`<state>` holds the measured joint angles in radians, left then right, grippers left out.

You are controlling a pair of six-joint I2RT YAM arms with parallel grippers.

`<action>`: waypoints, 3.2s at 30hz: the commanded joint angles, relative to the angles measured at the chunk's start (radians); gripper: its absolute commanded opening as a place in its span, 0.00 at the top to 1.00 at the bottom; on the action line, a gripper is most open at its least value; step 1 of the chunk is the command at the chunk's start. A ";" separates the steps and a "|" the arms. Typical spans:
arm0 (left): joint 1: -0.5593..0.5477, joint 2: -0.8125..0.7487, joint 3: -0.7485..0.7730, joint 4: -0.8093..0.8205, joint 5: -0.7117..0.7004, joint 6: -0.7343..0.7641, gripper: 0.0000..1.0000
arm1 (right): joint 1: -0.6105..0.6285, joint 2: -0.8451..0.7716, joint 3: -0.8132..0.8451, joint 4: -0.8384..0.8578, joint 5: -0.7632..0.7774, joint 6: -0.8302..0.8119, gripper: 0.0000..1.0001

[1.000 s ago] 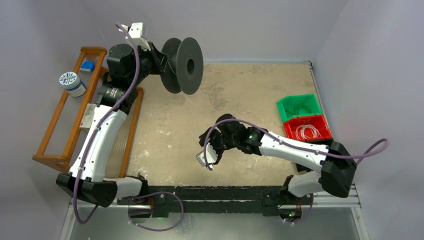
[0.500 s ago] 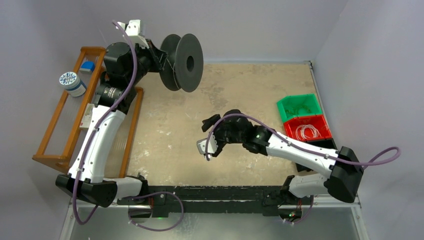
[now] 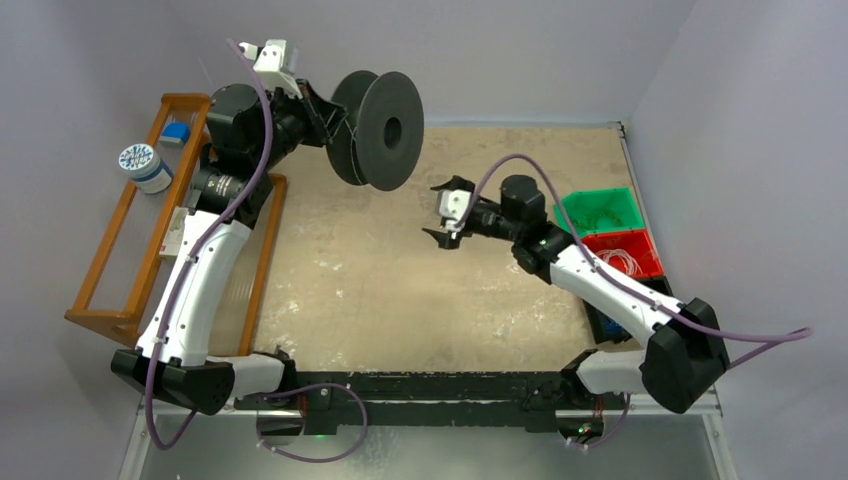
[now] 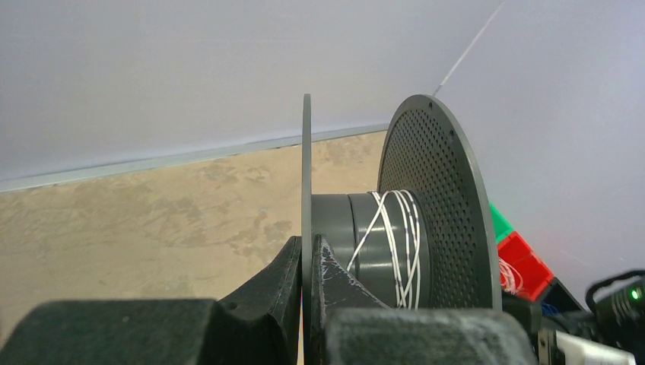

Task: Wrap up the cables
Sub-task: Wrap the cable around the cable reel.

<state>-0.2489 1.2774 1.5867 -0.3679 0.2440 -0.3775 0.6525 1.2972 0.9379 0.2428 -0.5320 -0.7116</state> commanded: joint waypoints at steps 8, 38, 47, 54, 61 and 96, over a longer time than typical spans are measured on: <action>0.010 -0.047 0.082 0.170 0.210 -0.103 1.00 | -0.116 0.082 -0.088 0.527 -0.565 0.415 0.18; 0.028 -0.052 0.011 0.248 0.297 -0.174 1.00 | -0.086 0.366 -0.021 0.990 -0.428 0.964 0.29; 0.031 -0.050 -0.003 0.267 0.319 -0.198 1.00 | -0.076 0.468 -0.016 1.311 -0.475 1.262 0.41; 0.034 -0.046 -0.012 0.287 0.341 -0.221 1.00 | -0.076 0.503 -0.017 1.314 -0.422 1.285 0.43; 0.036 -0.045 -0.032 0.304 0.352 -0.234 1.00 | -0.076 0.522 -0.002 1.295 -0.382 1.297 0.43; -0.003 -0.166 -0.403 0.202 -0.060 0.297 1.00 | -0.318 0.745 0.940 -0.553 -0.513 0.587 1.00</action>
<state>-0.2333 1.1534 1.2194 -0.2745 0.2840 -0.1837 0.3485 1.9865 1.7073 0.0288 -0.9627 0.0299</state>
